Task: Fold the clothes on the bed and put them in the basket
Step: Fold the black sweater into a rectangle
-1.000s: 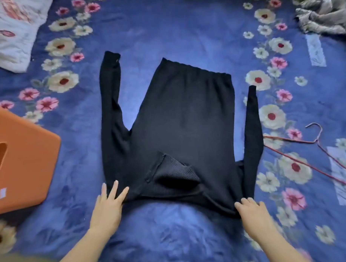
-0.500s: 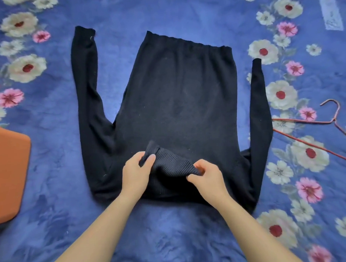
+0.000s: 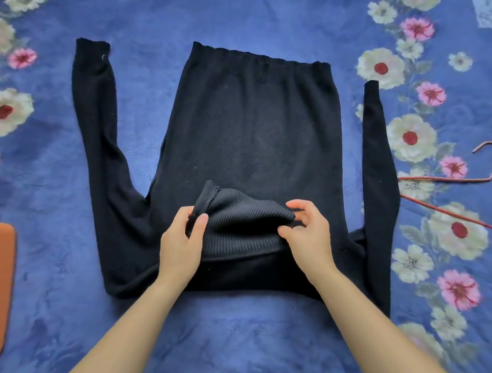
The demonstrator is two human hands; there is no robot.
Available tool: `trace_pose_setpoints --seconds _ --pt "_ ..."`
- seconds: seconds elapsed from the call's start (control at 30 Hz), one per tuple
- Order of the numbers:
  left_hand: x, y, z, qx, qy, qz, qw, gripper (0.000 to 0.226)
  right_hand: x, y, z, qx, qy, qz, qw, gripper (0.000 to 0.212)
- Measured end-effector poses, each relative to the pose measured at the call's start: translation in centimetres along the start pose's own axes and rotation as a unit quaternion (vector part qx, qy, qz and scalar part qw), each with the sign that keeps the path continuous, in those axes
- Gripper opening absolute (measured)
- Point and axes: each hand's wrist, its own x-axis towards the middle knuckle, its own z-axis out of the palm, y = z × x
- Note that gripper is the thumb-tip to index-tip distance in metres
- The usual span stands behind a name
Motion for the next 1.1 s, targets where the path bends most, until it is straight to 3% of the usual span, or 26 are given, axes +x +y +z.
trace_pose_setpoints --seconds 0.1,0.2,0.23,0.3,0.33,0.4,0.43,0.5,0.6,0.63,0.7,0.73,0.8,0.83,0.9,0.97,1.1 --pt "0.3 0.3 -0.3 -0.033 0.051 0.007 0.998 0.01 0.2 -0.8 -0.3 0.024 0.057 -0.044 0.997 0.043" --pt "0.6 -0.4 0.7 0.113 0.041 -0.059 0.991 0.029 -0.3 0.4 -0.2 -0.132 0.058 0.031 0.989 0.031" --pt "0.6 -0.3 1.2 0.164 0.049 -0.045 0.984 0.037 -0.5 1.2 -0.1 -0.165 0.04 0.056 0.984 0.029" --pt "0.5 1.0 2.3 0.199 0.042 0.075 0.976 0.045 -0.7 2.3 -0.1 -0.175 0.007 0.055 0.983 0.035" --pt "0.6 1.9 2.9 0.2 0.012 0.151 0.968 0.048 -0.6 2.4 -0.1 -0.165 -0.002 0.042 0.985 0.035" --pt "0.9 3.5 4.3 0.208 -0.083 0.262 0.939 0.05 -0.6 2.4 -0.2 -0.135 -0.009 0.017 0.991 0.014" --pt "1.2 4.3 4.8 0.217 -0.134 0.288 0.923 0.05 -0.7 2.2 -0.3 -0.119 -0.017 0.01 0.993 0.012" --pt "2.2 5.4 5.4 0.258 -0.214 0.304 0.892 0.042 -1.0 2.1 -0.5 -0.103 -0.047 -0.007 0.994 0.034" --pt "3.7 6.2 5.5 0.318 -0.265 0.333 0.847 0.029 -1.4 2.1 -0.9 -0.113 -0.062 -0.033 0.991 0.04" --pt "4.0 6.5 5.4 0.304 -0.274 0.334 0.849 0.023 -1.5 2.3 -1.0 -0.119 -0.056 -0.036 0.991 0.036" --pt "4.3 7.0 5.0 0.19 -0.258 0.295 0.9 0.011 -2.0 2.6 -1.1 -0.125 -0.025 -0.039 0.991 0.018" --pt "4.6 7.4 4.8 0.101 -0.221 0.254 0.936 0.007 -2.3 2.8 -1.1 -0.123 -0.009 -0.04 0.992 0.01" --pt "5.3 8.4 4.7 -0.019 -0.14 0.179 0.974 0.008 -3.0 3.5 -1.2 -0.118 0.019 -0.04 0.992 0.016" --pt "5.7 8.9 4.7 -0.015 -0.13 0.154 0.979 0.007 -3.2 3.9 -1.3 -0.124 0.029 -0.038 0.991 0.02" --pt "5.7 8.9 5.4 0.1 -0.162 0.148 0.971 0.01 -3.5 4.5 -1.6 -0.171 0.029 -0.028 0.984 0.021" --pt "5.4 7.7 6.1 0.203 -0.157 0.156 0.954 0.035 -3.3 5.0 -2.1 -0.202 0.021 -0.009 0.979 0.019" --pt "3.2 3.8 4.5 0.201 0.028 0.072 0.976 0.05 -3.2 5.3 -2.9 -0.253 -0.009 -0.003 0.967 0.021"
